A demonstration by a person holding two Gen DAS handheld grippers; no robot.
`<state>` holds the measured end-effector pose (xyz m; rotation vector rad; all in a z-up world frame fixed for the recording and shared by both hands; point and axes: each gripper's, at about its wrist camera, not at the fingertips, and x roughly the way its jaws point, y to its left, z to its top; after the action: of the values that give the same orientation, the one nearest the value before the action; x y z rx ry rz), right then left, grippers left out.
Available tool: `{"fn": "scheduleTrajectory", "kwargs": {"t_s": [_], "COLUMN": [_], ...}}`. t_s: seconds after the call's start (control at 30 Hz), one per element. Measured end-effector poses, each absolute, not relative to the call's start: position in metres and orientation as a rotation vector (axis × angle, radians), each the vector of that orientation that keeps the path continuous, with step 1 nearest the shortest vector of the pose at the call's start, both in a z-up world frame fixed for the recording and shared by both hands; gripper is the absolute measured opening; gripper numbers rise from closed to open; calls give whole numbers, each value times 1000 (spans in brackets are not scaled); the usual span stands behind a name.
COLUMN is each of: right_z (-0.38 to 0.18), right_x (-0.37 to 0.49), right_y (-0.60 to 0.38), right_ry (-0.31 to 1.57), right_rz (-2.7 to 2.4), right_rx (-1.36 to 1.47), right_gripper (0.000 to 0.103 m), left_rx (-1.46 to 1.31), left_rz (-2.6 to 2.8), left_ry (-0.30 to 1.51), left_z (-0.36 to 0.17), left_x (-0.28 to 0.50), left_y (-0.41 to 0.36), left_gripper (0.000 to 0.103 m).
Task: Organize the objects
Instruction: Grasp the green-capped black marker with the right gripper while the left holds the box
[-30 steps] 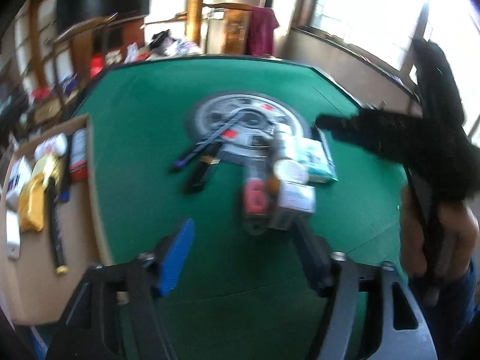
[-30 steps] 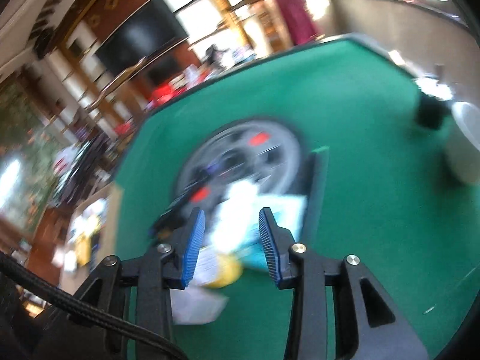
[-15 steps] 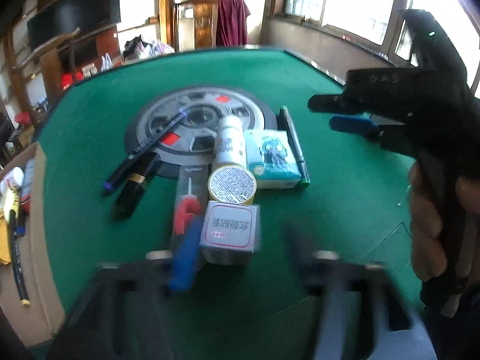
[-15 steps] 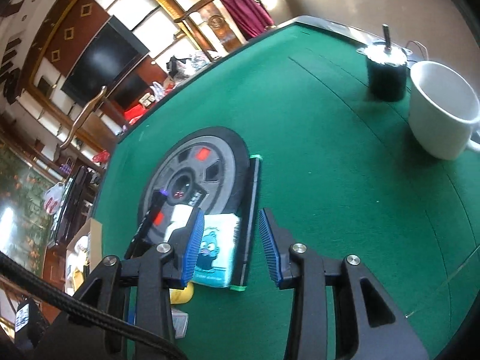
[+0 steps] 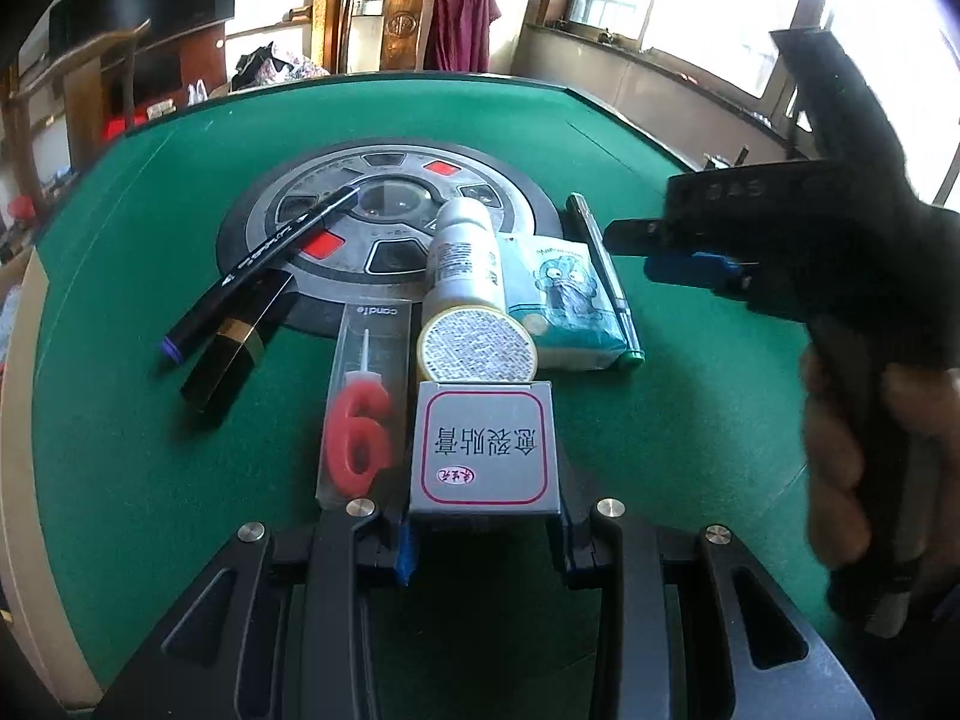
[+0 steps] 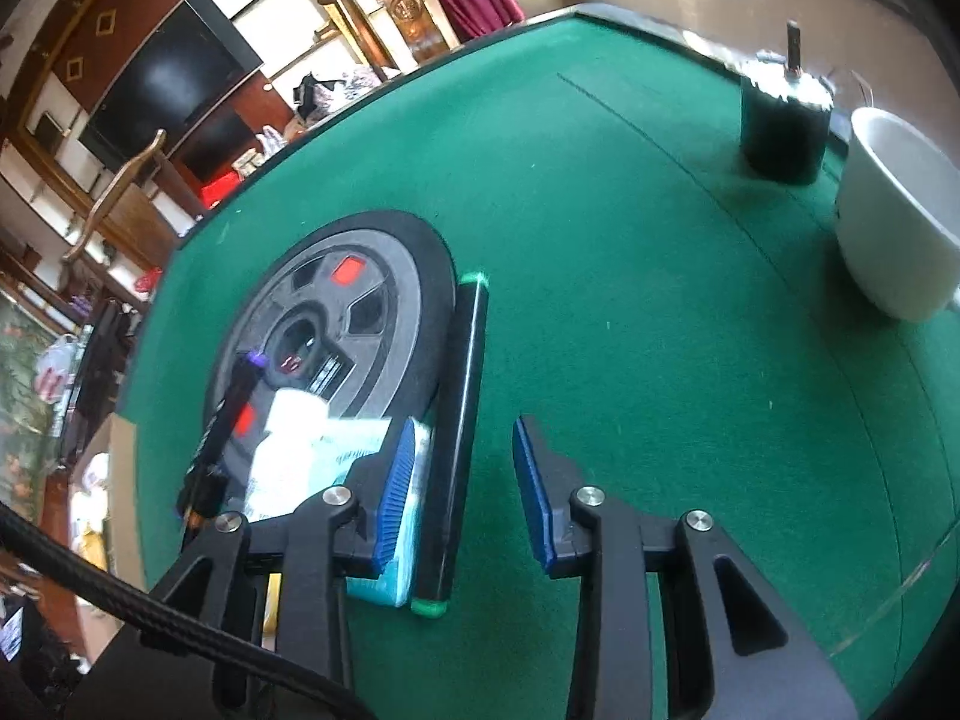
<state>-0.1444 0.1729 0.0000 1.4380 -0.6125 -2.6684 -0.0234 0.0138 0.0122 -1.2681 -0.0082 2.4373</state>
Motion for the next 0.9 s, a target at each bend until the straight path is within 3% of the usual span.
{"fn": "scheduleTrajectory", "kwargs": {"t_s": [0.13, 0.3, 0.63, 0.9], "right_z": [-8, -7, 17, 37], "right_x": [-156, -152, -121, -100], "right_y": [161, 141, 183, 145], "right_ry": [-505, -182, -516, -469], "right_rz": [-2700, -2794, -2766, -2659], "right_rx": [1488, 1495, 1308, 1162], "right_gripper": [21, 12, 12, 12], "left_rx": [-1275, -1279, -1195, -1163], "left_rz": [2436, 2447, 2473, 2501], "left_ry": [-25, -37, -96, -117], "left_z": [11, 12, 23, 30], "left_x": [-24, -24, -21, -22], "left_y": [12, 9, 1, -5], "left_gripper": [29, 29, 29, 29]}}
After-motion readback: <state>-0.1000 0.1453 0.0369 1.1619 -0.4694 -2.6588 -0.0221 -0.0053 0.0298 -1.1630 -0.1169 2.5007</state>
